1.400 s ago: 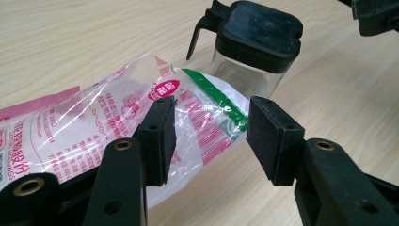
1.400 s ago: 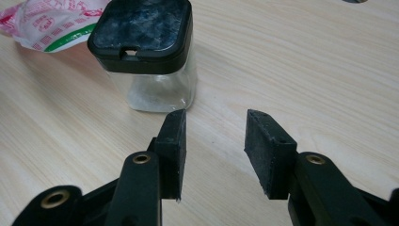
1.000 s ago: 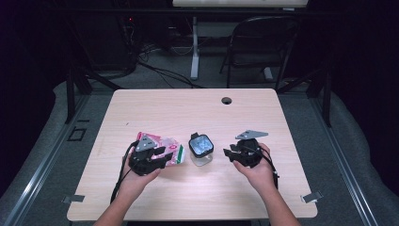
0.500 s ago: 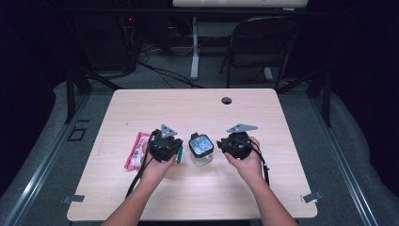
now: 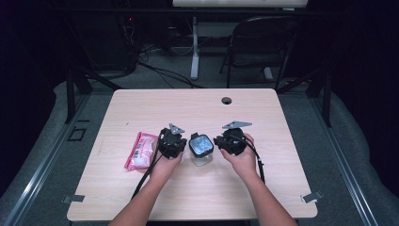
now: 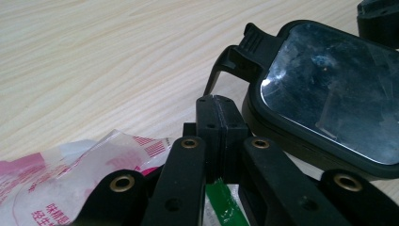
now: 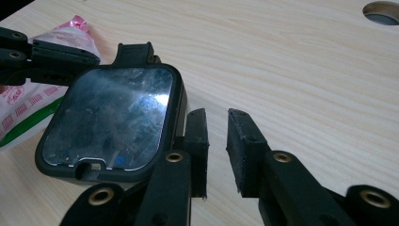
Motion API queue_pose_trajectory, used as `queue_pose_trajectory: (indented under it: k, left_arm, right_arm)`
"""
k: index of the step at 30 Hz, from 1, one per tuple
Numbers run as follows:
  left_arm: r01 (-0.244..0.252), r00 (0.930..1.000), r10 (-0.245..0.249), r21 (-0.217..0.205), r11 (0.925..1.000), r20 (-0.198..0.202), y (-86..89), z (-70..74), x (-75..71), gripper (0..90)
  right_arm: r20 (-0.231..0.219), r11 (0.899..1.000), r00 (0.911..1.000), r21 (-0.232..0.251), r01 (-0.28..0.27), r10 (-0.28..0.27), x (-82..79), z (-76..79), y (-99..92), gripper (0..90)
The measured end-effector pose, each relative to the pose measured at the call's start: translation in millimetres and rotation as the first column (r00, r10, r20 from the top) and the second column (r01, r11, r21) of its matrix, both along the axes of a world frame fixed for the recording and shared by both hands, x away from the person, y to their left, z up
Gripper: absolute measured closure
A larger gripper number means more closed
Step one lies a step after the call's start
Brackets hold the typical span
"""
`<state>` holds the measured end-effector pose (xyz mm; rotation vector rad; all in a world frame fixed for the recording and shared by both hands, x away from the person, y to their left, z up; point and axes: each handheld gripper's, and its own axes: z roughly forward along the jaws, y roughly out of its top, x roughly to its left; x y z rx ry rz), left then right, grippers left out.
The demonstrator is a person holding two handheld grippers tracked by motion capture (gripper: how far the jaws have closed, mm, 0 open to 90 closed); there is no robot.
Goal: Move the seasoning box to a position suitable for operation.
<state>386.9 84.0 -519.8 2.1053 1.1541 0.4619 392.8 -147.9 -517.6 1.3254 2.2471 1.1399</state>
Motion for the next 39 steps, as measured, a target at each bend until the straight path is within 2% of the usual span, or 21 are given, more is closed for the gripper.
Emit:
queue_pose_trajectory:
  k: [4,8,14,15,16,17,18,19,20,21,22,23,24,25,26,28,29,31,35,38,39]
  left_arm:
    - [0.025,0.9997,-0.025,-0.008,0.9997,-0.007,-3.3,0.0,0.3,89.6]
    - [0.039,0.9992,-0.040,0.020,0.9990,0.005,-6.7,0.4,-0.6,89.9]
    - [0.096,0.9954,-0.096,0.032,0.9949,0.003,-10.7,2.1,-5.1,89.9]
    - [0.119,0.9928,-0.120,0.033,0.9923,0.007,-12.0,3.1,-7.8,89.9]
    - [0.119,0.9928,-0.120,0.033,0.9923,0.007,-12.0,3.1,-7.8,89.9]
    - [0.151,0.9886,-0.151,0.026,0.9883,0.006,-13.5,4.2,-10.4,89.9]
    - [0.151,0.9886,-0.151,0.026,0.9883,0.006,-13.5,4.2,-10.4,89.9]
    - [0.179,0.9838,-0.179,0.014,0.9837,-0.001,-15.9,5.0,-12.7,89.9]
    - [0.179,0.9838,-0.179,0.014,0.9837,-0.001,-15.9,5.0,-12.7,90.0]
    - [0.216,0.9763,-0.216,0.010,0.9763,0.009,-19.9,5.5,-15.2,90.0]
    - [0.216,0.9763,-0.216,0.010,0.9763,0.009,-19.9,5.5,-15.2,90.0]
    - [0.258,0.9661,-0.258,-0.004,0.9662,0.016,-22.7,6.8,-17.2,89.9]
    - [0.258,0.9661,-0.258,-0.004,0.9662,0.016,-22.7,6.8,-17.2,89.4]
    - [0.268,0.9632,-0.268,-0.004,0.9634,0.022,-23.4,8.0,-18.4,87.4]
    - [0.267,0.9632,-0.267,0.001,0.9637,0.033,-23.6,9.6,-20.3,87.5]
    - [0.276,0.9603,-0.275,-0.012,0.9611,0.045,-20.6,15.7,-27.2,87.5]
    - [0.276,0.9603,-0.275,-0.012,0.9611,0.045,-20.6,15.7,-27.2,87.5]
    - [0.283,0.9570,-0.282,-0.010,0.9590,0.068,-14.7,20.5,-38.9,87.5]
    - [0.272,0.9603,-0.270,-0.030,0.9617,0.071,-6.1,21.1,-50.1,87.8]
    - [0.262,0.9641,-0.260,-0.030,0.9646,0.053,1.5,17.3,-59.6,87.8]
    - [0.260,0.9649,-0.259,-0.032,0.9650,0.045,7.2,16.1,-66.1,88.1]
  right_arm:
    - [-0.019,1.000,0.9998,0.018,-0.010,0.010,-1.3,-1.6,-0.6,78.3]
    - [-0.023,1.000,0.9995,0.020,-0.022,0.023,-5.7,-2.7,-0.4,79.9]
    - [-0.031,1.000,0.9992,-0.001,-0.025,0.025,-22.2,-2.0,-2.4,82.4]
    - [-0.036,0.999,0.9988,-0.018,-0.034,0.033,-31.6,-2.2,-3.1,82.3]
    - [-0.036,0.999,0.9988,-0.018,-0.034,0.033,-31.6,-2.2,-3.1,82.3]
    - [-0.044,0.998,0.9980,-0.031,-0.046,0.045,-43.0,-1.4,-4.2,81.9]
    - [-0.044,0.998,0.9980,-0.031,-0.046,0.045,-43.0,-1.4,-4.2,81.9]
    - [-0.052,0.998,0.9972,-0.036,-0.056,0.054,-55.0,-0.4,-5.4,81.4]
    - [-0.058,0.997,0.9961,-0.040,-0.069,0.066,-60.6,0.3,-6.2,81.2]
    - [-0.066,0.995,0.9948,-0.052,-0.081,0.077,-66.1,1.6,-6.8,81.0]
    - [-0.066,0.995,0.9948,-0.052,-0.081,0.077,-66.1,1.6,-6.8,81.0]
    - [-0.065,0.992,0.9916,-0.049,-0.115,0.112,-76.1,3.5,-8.9,79.4]
    - [-0.065,0.992,0.9916,-0.049,-0.115,0.112,-76.1,3.5,-8.9,79.4]
    - [-0.067,0.987,0.9855,-0.030,-0.158,0.156,-82.8,6.1,-15.4,77.3]
    - [-0.055,0.989,0.9876,-0.028,-0.148,0.147,-84.5,7.3,-19.7,77.7]
    - [-0.043,0.995,0.9949,-0.029,-0.093,0.092,-84.6,9.1,-29.1,79.7]
    - [-0.043,0.995,0.9949,-0.029,-0.093,0.092,-84.6,9.1,-29.1,79.7]
    - [-0.033,1.000,0.9991,-0.008,-0.028,0.028,-79.8,8.6,-41.2,83.1]
    - [-0.019,1.000,0.9998,0.001,-0.008,0.008,-71.5,5.6,-42.4,85.4]
    - [-0.007,1.000,0.9999,-0.005,-0.014,0.014,-67.0,5.3,-38.1,85.7]
    - [0.009,1.000,0.9996,-0.015,-0.027,0.028,-61.8,5.2,-32.3,85.7]
